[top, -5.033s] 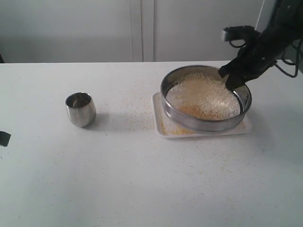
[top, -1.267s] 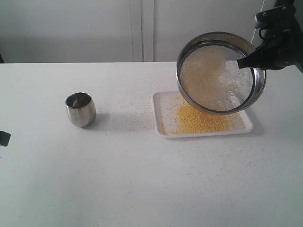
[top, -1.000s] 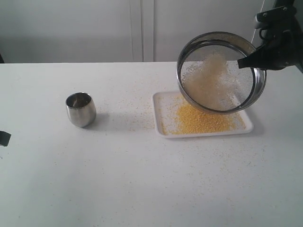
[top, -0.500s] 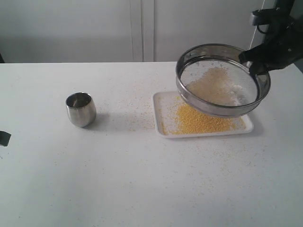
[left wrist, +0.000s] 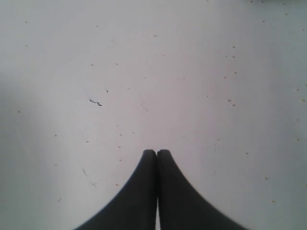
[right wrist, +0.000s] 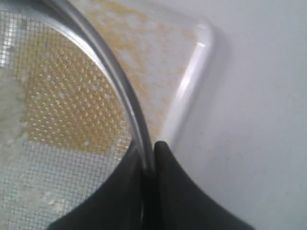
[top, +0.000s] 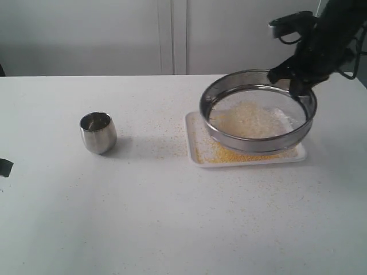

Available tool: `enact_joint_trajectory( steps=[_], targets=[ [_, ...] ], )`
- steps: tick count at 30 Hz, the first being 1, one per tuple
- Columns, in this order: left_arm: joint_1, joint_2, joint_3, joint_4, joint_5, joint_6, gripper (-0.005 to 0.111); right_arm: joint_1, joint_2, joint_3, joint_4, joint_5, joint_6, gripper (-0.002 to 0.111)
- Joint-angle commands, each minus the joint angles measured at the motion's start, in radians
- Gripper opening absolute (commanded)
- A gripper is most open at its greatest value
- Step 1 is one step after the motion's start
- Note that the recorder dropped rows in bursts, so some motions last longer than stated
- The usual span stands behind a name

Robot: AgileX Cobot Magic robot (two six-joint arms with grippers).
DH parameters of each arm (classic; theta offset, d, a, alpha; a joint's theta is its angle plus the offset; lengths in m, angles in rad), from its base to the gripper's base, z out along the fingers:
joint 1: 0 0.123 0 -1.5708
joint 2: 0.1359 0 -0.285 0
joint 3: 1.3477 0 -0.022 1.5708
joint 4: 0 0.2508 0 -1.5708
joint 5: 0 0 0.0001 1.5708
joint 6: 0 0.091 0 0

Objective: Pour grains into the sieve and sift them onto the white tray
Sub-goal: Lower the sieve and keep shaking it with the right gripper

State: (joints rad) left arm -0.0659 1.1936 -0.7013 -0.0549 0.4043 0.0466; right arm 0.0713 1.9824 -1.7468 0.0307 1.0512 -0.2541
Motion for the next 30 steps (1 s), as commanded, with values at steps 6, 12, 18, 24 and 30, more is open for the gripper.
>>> enact_joint_trajectory(
  steps=[6,12,18,24,30],
  targets=[
    [0.003,-0.009,0.005,-0.003,0.008,-0.002,0.0,-0.063,0.054,-0.009,0.023,-0.067,0.02,0.0],
    [0.003,-0.009,0.005,-0.003,0.008,-0.002,0.0,-0.057,0.084,-0.025,0.384,0.026,-0.367,0.0],
    [0.003,-0.009,0.005,-0.003,0.008,-0.002,0.0,-0.079,0.119,-0.034,0.482,0.003,-0.281,0.0],
    [0.003,-0.009,0.005,-0.003,0.008,-0.002,0.0,-0.124,0.128,-0.035,0.297,-0.116,0.0,0.0],
    [0.003,-0.009,0.005,-0.003,0.008,-0.002,0.0,-0.086,0.123,-0.054,0.052,-0.06,-0.061,0.0]
  ],
)
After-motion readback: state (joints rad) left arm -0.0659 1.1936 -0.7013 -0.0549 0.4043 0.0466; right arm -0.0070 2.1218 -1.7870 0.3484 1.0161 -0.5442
